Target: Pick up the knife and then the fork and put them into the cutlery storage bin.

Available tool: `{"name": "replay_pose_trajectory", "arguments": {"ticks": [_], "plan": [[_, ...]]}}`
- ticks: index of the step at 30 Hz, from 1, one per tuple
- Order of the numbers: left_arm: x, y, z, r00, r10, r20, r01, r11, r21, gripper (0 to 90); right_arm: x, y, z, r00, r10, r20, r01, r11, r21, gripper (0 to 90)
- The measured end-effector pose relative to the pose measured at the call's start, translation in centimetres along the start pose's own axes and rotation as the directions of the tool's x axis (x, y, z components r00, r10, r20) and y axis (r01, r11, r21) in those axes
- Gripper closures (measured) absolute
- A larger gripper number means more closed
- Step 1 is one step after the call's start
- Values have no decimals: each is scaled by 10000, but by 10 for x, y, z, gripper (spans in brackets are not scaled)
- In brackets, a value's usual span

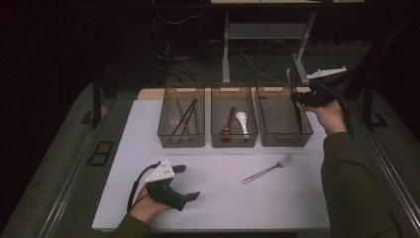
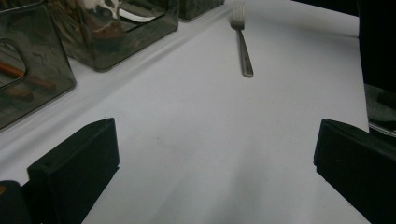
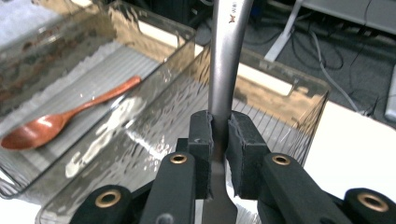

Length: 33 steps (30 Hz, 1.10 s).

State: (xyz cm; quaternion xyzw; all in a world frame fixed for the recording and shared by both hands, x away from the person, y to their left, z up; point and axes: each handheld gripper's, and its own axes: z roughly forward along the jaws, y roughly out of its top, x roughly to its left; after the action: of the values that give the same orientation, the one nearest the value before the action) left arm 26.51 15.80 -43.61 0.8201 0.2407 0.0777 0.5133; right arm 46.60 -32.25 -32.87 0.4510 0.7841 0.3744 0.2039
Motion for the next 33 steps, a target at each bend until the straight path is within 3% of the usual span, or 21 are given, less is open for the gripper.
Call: {"name": "replay_pose_trajectory", "arguments": {"ticks": [8,17,27,30,33], "plan": [[-3,0,1,9999,13,108,-14,10000,42,0,-3,-6,15,9998,-171,100,158,9928,1183,795],[-3,0,2,9999,25,142,-26,10000,63,0,-3,-12,33,9994,-250,-226,287,9829,1818,795],[-4,1,1,9998,65,162,-66,10000,30,0,2,-17,56,9995,-158,-283,211,9797,1996,781],[-4,1,1,9999,40,158,-40,10000,14,0,5,-20,63,9996,-82,-283,144,9743,2246,700],[-5,1,1,9999,37,167,-37,10000,17,0,4,-23,61,9990,201,-390,-119,9793,2020,662]]}}
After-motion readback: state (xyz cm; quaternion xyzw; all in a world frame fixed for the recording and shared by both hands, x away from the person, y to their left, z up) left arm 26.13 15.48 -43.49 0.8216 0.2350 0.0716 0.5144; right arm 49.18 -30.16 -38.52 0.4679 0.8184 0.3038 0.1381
